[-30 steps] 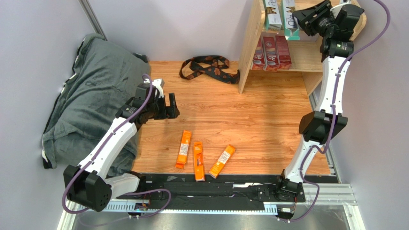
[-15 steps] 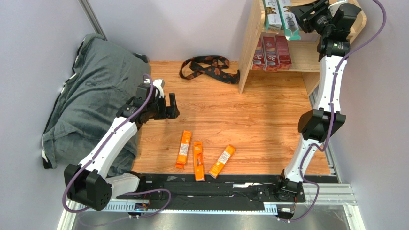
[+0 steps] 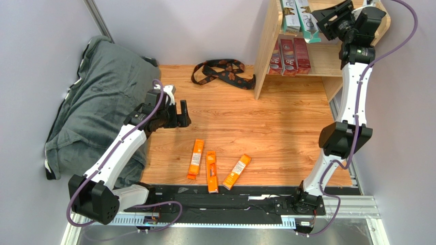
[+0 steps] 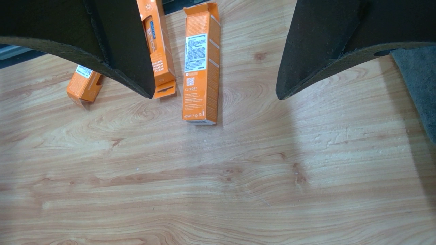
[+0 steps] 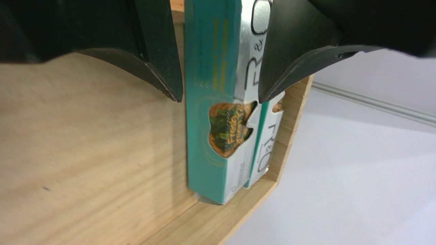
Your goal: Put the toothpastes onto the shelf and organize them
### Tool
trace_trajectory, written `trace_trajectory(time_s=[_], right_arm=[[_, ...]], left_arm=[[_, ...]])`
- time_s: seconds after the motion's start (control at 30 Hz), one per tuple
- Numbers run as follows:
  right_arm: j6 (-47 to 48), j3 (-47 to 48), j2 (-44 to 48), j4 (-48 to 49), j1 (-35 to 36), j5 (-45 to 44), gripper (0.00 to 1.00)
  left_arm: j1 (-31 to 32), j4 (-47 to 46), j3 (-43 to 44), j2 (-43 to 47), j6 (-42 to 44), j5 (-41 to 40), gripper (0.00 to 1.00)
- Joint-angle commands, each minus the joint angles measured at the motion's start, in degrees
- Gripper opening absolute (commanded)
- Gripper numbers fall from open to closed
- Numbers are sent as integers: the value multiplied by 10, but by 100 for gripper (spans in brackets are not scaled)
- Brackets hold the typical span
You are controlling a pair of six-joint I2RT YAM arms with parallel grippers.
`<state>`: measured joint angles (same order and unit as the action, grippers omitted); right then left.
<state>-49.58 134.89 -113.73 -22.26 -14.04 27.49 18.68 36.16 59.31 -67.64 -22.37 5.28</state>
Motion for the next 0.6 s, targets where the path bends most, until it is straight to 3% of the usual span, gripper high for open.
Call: trace_trajectory(time_s=[0.0, 0.27, 0.57], right_arm=[[54, -58, 103, -43, -22, -72, 62], [123, -291, 315, -44, -35, -108, 66], [128, -609, 585, -58, -34, -96, 67]], left_arm=[[0, 22, 20, 10, 13, -2, 98], [33, 57, -14, 22, 0, -11, 99], [90, 55, -57, -13, -27, -21, 99]])
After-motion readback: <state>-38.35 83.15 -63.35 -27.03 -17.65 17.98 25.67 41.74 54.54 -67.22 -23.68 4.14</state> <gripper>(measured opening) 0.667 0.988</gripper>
